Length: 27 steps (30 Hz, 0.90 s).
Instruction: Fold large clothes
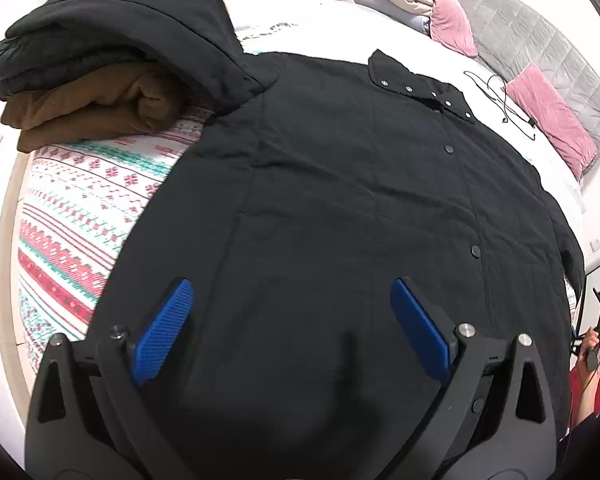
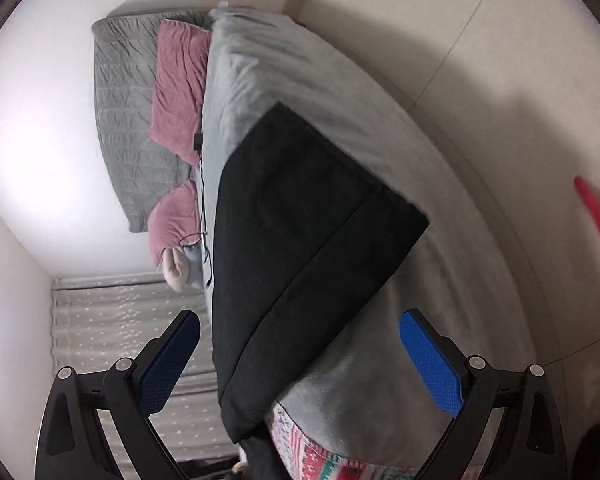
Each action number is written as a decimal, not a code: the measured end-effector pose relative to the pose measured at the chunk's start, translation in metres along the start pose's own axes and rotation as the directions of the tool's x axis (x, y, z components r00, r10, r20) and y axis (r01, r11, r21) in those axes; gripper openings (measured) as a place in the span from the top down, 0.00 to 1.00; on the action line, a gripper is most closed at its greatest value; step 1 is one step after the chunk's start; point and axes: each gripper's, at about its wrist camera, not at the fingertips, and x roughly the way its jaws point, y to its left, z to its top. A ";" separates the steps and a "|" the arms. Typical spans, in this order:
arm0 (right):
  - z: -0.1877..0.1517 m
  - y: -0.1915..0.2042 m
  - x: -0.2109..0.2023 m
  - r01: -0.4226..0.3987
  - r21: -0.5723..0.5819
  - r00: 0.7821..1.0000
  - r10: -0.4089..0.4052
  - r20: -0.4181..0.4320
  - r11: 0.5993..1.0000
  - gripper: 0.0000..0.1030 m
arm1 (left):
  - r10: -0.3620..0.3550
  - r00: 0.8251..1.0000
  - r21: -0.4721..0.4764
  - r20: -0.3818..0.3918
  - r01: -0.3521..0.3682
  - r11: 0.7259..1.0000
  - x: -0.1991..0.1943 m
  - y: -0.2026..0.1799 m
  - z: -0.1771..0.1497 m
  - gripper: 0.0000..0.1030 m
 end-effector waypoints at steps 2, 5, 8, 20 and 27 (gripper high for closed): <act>0.000 0.002 0.009 0.016 -0.023 1.000 -0.016 -0.008 1.000 0.07 | -0.006 1.000 0.009 0.003 0.006 1.000 0.000 -0.004 0.000 0.04; 0.006 -0.008 0.015 0.033 0.004 0.999 -0.033 -0.018 0.999 0.32 | -0.017 1.000 0.029 0.015 0.017 0.999 0.001 -0.009 -0.002 0.04; 0.008 -0.014 0.016 -0.026 0.049 1.000 0.025 0.008 0.998 0.53 | -0.007 0.999 0.059 0.040 0.005 0.998 -0.002 -0.014 -0.003 0.04; -0.035 0.131 -0.055 0.237 -0.458 0.926 -0.056 0.374 0.857 0.91 | 0.000 0.999 0.059 0.051 -0.003 0.998 -0.007 -0.009 0.000 0.04; -0.036 0.112 -0.053 0.326 -0.417 0.907 -0.157 0.391 0.848 0.92 | 0.020 0.999 0.010 0.042 -0.020 1.000 -0.008 0.010 0.002 0.04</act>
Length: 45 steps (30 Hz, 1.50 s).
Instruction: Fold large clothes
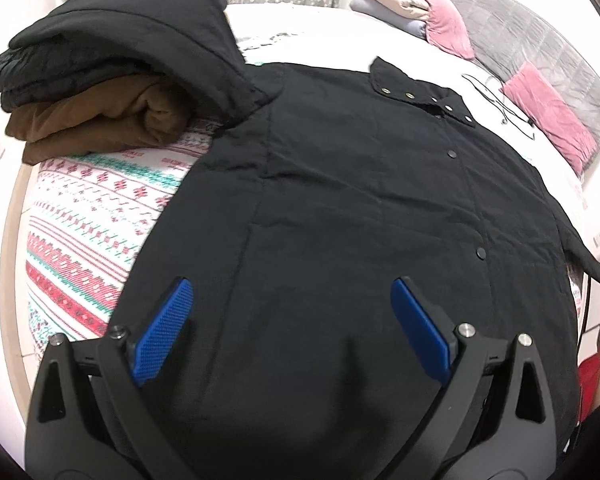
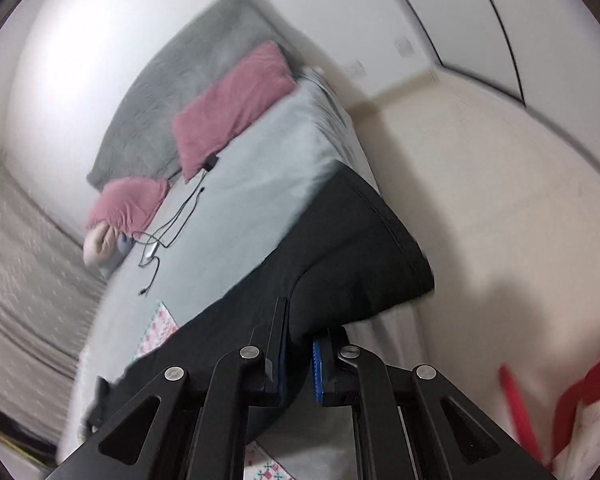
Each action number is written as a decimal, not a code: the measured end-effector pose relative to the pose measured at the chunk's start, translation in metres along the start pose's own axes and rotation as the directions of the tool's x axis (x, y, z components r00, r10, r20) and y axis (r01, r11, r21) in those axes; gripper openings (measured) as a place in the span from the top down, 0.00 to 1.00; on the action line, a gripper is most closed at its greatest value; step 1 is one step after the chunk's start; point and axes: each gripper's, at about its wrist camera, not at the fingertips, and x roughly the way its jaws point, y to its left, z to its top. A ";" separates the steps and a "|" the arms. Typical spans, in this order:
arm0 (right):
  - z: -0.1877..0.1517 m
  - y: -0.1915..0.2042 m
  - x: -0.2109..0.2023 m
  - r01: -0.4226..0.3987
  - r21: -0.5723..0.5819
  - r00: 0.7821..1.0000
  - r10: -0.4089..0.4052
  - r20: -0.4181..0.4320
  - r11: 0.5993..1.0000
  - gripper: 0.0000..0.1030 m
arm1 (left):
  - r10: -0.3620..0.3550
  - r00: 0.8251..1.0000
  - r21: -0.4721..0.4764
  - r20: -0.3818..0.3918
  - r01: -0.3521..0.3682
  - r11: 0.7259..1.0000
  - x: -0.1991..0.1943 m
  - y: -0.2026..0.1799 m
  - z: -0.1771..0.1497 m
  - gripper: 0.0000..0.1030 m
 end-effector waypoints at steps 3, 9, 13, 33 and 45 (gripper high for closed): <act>0.004 0.031 -0.020 -0.025 -0.104 0.996 0.033 0.083 0.994 0.92 | 0.013 1.000 -0.034 0.013 -0.013 0.999 -0.003 0.010 0.004 0.04; -0.001 0.101 -0.055 -0.048 -0.259 0.976 0.100 0.191 0.965 0.92 | 0.009 1.000 -0.086 0.028 -0.006 0.996 -0.008 0.026 0.014 0.04; -0.017 0.145 -0.075 -0.096 -0.355 0.966 0.174 0.192 0.930 0.92 | -0.013 1.000 -0.104 0.000 0.013 0.994 -0.004 0.030 0.015 0.04; -0.270 0.373 -0.036 -0.314 -0.749 0.945 0.272 -0.184 0.584 0.92 | -0.088 0.995 -0.197 -0.041 0.078 0.977 -0.001 0.047 0.015 0.04; -0.448 0.350 0.049 -0.325 -0.891 0.930 -0.065 -0.362 0.316 0.87 | -0.103 0.994 -0.207 -0.044 0.092 0.974 -0.004 0.057 0.013 0.04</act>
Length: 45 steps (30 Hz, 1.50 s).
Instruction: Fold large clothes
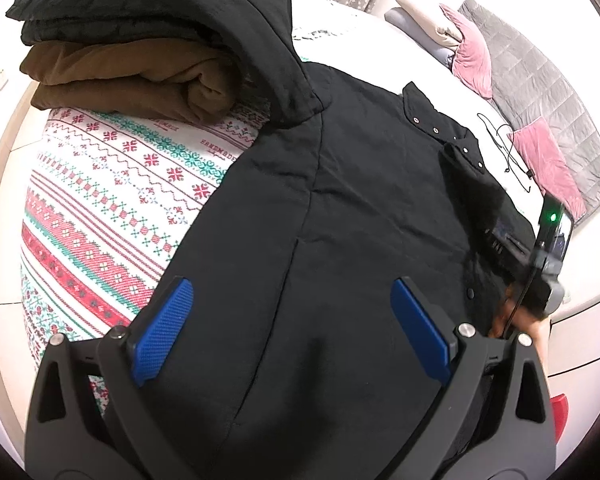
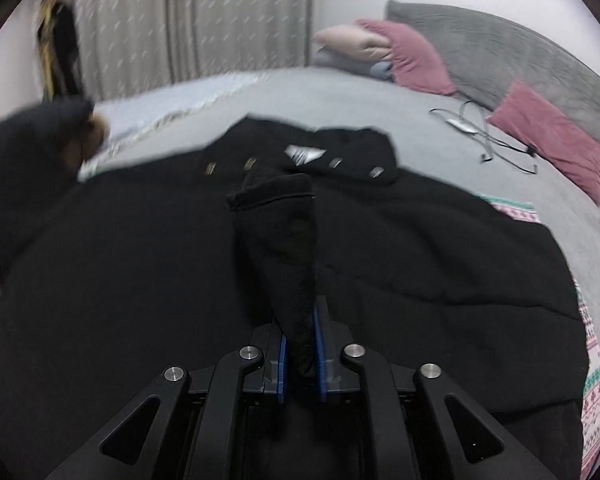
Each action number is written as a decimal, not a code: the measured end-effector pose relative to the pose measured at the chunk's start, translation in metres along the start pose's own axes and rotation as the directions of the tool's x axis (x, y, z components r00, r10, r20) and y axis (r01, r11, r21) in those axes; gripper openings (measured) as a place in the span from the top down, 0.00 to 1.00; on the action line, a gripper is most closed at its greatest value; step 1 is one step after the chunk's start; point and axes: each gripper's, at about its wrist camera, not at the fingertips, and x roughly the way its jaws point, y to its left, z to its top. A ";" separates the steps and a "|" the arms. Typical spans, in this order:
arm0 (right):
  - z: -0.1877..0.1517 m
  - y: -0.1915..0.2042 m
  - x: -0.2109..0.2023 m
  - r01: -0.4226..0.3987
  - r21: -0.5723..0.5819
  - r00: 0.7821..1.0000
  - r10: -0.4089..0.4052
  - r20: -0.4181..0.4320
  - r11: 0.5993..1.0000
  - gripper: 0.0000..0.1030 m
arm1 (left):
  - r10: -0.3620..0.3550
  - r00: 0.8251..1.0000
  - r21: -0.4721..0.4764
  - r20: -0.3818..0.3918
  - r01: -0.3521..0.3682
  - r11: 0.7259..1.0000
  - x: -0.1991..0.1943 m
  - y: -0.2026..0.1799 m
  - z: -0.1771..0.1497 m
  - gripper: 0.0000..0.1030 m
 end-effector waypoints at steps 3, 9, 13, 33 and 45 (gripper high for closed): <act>-0.010 -0.006 0.003 -0.075 -0.003 0.997 0.075 -0.034 0.997 0.84 | -0.001 1.000 -0.004 0.005 0.001 1.000 -0.001 0.003 0.002 0.04; -0.013 0.006 -0.013 -0.216 -0.112 0.975 0.208 -0.077 0.970 0.72 | -0.014 1.000 -0.030 -0.016 0.013 0.999 0.003 0.006 0.004 0.04; -0.006 0.006 -0.025 -0.337 -0.055 0.940 0.333 -0.068 0.940 0.72 | -0.003 1.000 -0.007 -0.007 0.003 1.000 0.004 0.001 0.003 0.04; -0.001 -0.128 -0.018 0.018 0.257 0.997 0.002 -0.077 0.966 0.51 | 0.019 0.999 0.102 0.049 -0.024 0.995 0.000 -0.014 0.002 0.04; -0.010 -0.173 -0.029 -0.031 0.417 0.989 0.088 -0.118 0.908 0.51 | 0.085 0.981 0.062 0.175 -0.097 0.993 -0.018 0.002 0.022 0.04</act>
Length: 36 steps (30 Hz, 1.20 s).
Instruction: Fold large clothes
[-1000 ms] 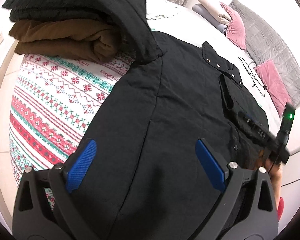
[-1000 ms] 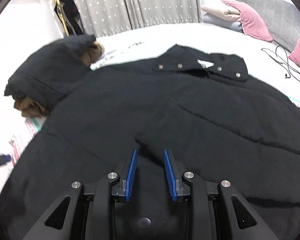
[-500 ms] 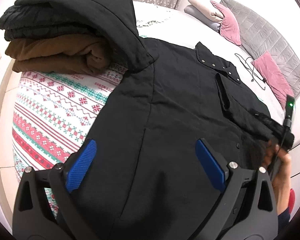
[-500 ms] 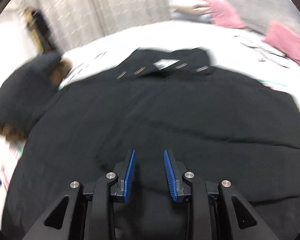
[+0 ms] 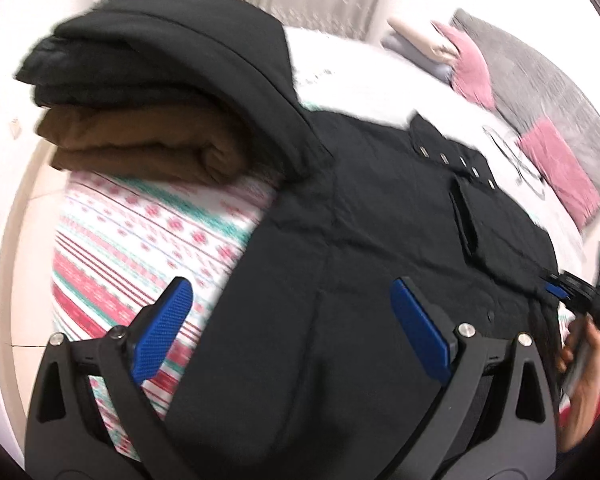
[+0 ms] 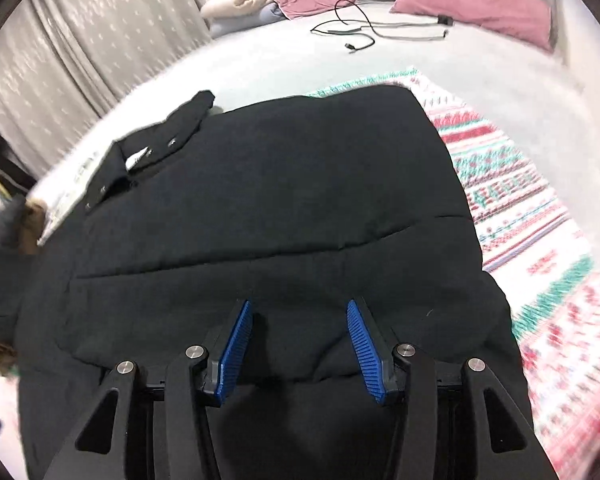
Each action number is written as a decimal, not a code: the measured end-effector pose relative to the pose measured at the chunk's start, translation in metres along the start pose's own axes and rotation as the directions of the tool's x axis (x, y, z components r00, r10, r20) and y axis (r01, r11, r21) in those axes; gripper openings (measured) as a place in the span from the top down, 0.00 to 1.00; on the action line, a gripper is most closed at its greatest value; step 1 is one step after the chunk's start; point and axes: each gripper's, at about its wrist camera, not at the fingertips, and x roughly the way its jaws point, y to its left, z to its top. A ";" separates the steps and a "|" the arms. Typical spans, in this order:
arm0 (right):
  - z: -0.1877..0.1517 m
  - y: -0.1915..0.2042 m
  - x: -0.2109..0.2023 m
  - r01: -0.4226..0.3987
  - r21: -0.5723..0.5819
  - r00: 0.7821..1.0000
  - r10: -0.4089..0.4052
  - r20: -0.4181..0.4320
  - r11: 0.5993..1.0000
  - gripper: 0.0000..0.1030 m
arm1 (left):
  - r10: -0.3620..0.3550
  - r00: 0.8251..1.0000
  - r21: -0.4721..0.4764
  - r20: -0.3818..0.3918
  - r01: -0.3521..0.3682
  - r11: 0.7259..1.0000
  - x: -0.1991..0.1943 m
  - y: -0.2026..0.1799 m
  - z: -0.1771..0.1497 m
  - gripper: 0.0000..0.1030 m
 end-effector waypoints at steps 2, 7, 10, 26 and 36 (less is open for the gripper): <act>-0.004 0.034 -0.022 -0.084 -0.019 0.996 0.084 0.021 0.996 0.49 | 0.006 1.000 -0.043 0.022 -0.005 0.999 -0.004 0.015 0.008 0.04; -0.035 0.113 -0.070 -0.130 -0.205 0.988 0.145 0.061 0.970 0.32 | 0.024 0.995 -0.165 0.094 -0.008 0.986 -0.028 0.064 0.035 0.04; -0.060 0.121 -0.091 -0.177 -0.219 0.978 0.196 0.067 0.960 0.23 | 0.031 0.982 -0.245 0.188 0.016 0.969 -0.049 0.096 0.059 0.04; -0.073 0.143 -0.059 -0.252 -0.215 0.966 0.259 0.006 0.944 0.22 | 0.176 0.974 -0.521 0.140 -0.079 0.850 0.008 0.183 0.195 0.28; -0.063 0.122 -0.067 -0.273 -0.169 0.958 0.283 0.040 0.947 0.22 | 0.311 0.931 -0.457 0.191 -0.196 0.868 0.003 0.157 0.209 0.91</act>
